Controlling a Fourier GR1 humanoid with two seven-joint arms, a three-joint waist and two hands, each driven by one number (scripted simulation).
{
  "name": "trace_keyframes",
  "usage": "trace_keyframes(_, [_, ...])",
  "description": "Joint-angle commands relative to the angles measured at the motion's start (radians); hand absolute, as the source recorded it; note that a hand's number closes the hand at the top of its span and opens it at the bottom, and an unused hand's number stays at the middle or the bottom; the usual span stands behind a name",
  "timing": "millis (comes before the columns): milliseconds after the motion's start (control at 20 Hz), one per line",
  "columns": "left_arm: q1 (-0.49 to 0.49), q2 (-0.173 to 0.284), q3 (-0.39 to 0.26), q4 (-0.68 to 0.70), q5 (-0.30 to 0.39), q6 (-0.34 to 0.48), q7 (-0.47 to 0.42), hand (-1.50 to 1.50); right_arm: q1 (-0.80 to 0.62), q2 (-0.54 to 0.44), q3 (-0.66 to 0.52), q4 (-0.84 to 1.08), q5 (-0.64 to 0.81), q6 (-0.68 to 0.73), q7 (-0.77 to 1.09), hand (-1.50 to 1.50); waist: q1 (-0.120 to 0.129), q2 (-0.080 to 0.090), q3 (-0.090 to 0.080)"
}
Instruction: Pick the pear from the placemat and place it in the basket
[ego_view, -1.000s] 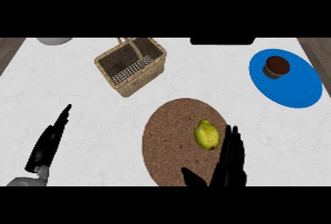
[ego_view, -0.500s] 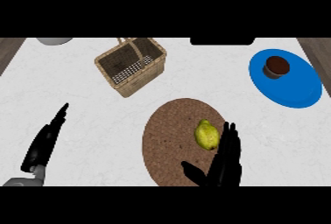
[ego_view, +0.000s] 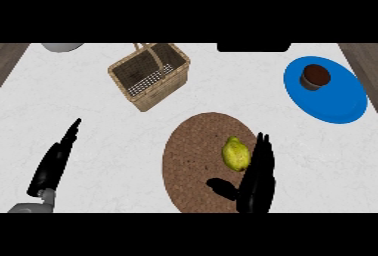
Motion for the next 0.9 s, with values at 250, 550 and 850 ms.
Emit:
trace_keyframes(250, [0.003,0.013,0.06,-0.014,-0.007,-0.058,-0.009,0.0,-0.088,0.001,-0.006,0.099,-0.14,0.032,-0.055,1.5,0.003,0.004,0.001])
trace_keyframes(550, [0.004,-0.042,0.024,-0.01,-0.052,-0.03,-0.002,0.0,-0.158,0.0,0.046,0.18,-0.307,-0.074,-0.169,1.5,0.007,0.005,0.002])
trace_keyframes(850, [-0.03,-0.073,0.029,0.027,-0.07,-0.009,-0.022,0.0,-0.227,0.0,0.107,0.341,-0.4,-0.127,-0.303,1.5,0.009,0.007,0.002])
